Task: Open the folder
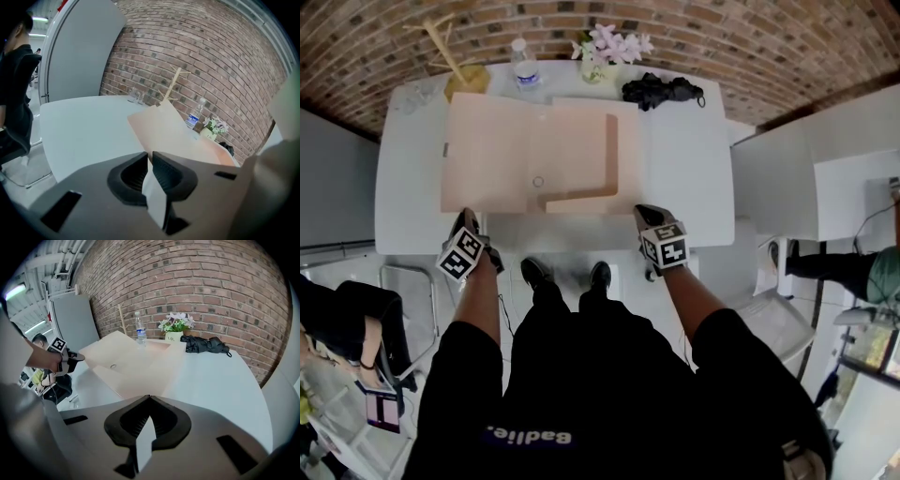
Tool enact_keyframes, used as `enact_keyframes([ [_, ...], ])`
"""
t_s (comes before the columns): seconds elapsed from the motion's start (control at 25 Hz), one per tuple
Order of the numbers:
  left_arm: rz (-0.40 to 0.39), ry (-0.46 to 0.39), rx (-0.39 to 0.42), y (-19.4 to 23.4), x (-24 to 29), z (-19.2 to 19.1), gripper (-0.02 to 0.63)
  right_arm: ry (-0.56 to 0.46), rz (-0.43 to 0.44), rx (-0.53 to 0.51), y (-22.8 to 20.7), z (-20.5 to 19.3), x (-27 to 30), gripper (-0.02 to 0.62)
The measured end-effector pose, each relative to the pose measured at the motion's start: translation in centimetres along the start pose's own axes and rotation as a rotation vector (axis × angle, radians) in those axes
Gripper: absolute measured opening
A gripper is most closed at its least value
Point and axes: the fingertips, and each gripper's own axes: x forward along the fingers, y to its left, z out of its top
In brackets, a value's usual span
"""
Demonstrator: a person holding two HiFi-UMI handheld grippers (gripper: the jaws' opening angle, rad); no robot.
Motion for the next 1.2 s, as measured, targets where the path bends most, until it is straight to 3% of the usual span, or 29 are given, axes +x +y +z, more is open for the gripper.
enact_keyframes([
  [0.44, 0.035, 0.075, -0.067, 1.6, 1.9, -1.4, 0.034, 0.0, -0.022, -0.011, 0.0, 0.2, 0.2, 0.028],
  [0.76, 0.0, 0.053, -0.103, 1.1, 1.1, -0.9, 0.038, 0.005, -0.017, 0.0, -0.2, 0.1, 0.3, 0.028],
  [1.2, -0.121, -0.009, 0.011, -3.1, -2.9, 1.5, 0.038, 0.03, 0.0, -0.049, -0.1, 0.0, 0.5, 0.028],
])
